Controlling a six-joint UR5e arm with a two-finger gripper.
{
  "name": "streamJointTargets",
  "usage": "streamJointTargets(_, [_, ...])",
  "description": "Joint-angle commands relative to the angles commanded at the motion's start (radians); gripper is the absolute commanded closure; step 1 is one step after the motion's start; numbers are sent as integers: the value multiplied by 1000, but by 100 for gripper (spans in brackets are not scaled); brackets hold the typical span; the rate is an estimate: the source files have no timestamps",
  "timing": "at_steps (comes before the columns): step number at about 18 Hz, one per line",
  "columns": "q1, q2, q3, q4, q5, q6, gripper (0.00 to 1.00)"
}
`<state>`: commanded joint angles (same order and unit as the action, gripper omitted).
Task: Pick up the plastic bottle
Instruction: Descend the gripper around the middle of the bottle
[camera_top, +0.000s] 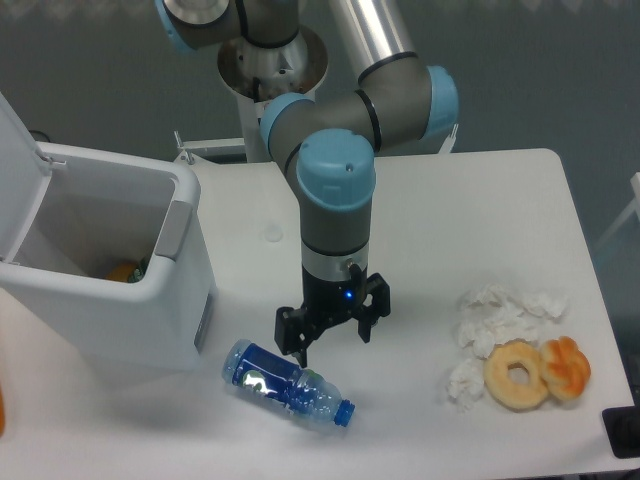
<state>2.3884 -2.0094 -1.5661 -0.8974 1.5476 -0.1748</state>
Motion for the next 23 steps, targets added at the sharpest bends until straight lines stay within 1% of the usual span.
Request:
streamJointTargets(2, [-2,-9,-28,0,2,-26,0])
streamJointTargets(5, [-3,-32,-31,-2,-4,-165,0])
streamJointTargets(6, [-5,-46,-29,0,-6,-186,0])
streamJointTargets(8, [-6,-66,-12,0,-20,-228,0])
streamJointTargets(14, [-8,-92,26,0,-60,-339,0])
streamJointTargets(16, [-12,-113,32,2,-64,-350,0])
streamJointTargets(18, [-23,-138,75,2,-93,-353,0])
streamJointTargets(19, [-23,-140,87,2,-110,-353,0])
streamJointTargets(23, [-35,-144,78,0,-121,-354,0])
